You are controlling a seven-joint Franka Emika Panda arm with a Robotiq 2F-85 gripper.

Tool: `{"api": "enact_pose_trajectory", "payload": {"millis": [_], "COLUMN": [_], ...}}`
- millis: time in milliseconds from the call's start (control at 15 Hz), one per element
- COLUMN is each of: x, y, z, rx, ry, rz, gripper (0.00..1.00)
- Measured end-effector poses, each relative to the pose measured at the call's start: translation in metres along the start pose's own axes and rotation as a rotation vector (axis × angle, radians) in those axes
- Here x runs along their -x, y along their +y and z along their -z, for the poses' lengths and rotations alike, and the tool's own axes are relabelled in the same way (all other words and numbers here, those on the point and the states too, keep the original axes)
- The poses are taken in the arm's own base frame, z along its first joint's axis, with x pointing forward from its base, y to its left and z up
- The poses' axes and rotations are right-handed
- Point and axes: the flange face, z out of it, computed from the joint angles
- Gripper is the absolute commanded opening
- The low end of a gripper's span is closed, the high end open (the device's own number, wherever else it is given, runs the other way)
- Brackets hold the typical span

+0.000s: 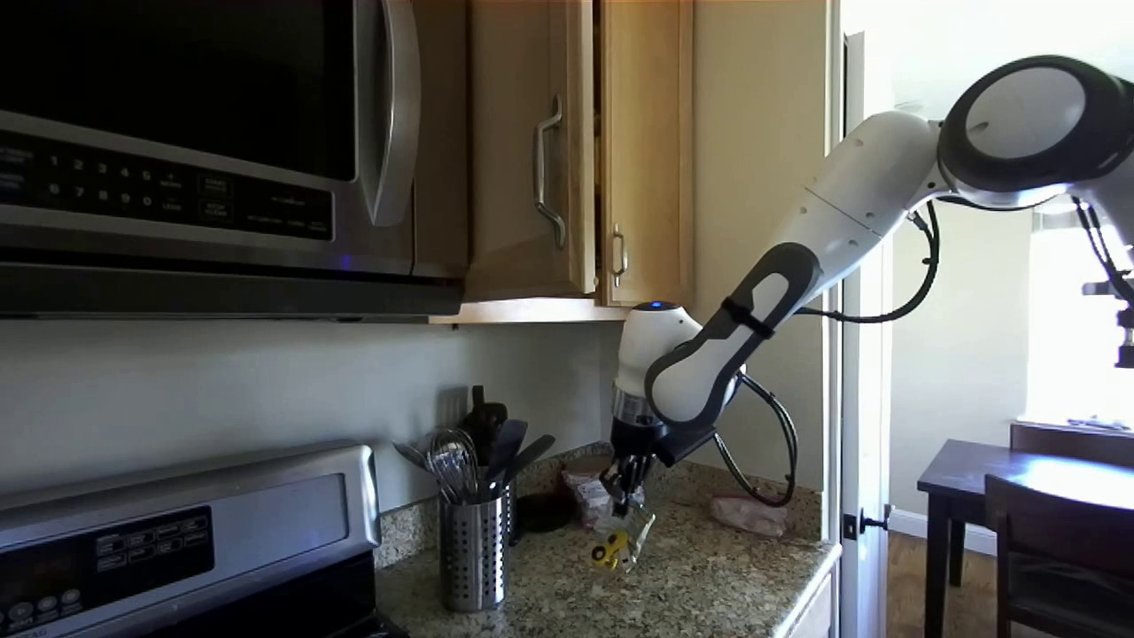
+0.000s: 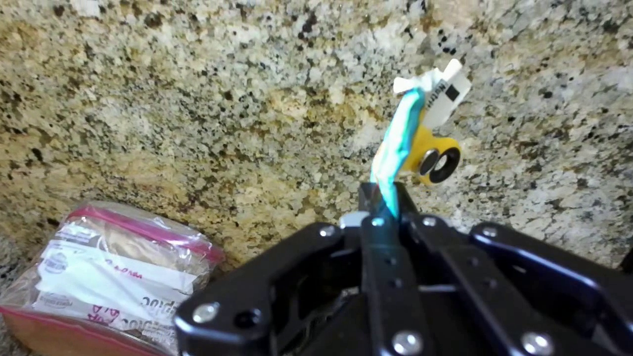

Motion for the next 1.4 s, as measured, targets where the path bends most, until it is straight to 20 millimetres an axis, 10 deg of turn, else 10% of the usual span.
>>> {"api": "enact_pose_trajectory", "payload": {"millis": [1133, 1200, 1400], "x": [0.002, 0.001, -0.001], "y": [-0.026, -0.025, -0.022], "z": [-0.067, -0.069, -0.07], "rx": [0.002, 0.003, 0.016], "ry": [-0.045, -0.044, -0.04], "rz": [-0.012, -0.012, -0.012], "gripper": [0.07, 0.32, 0.44]}}
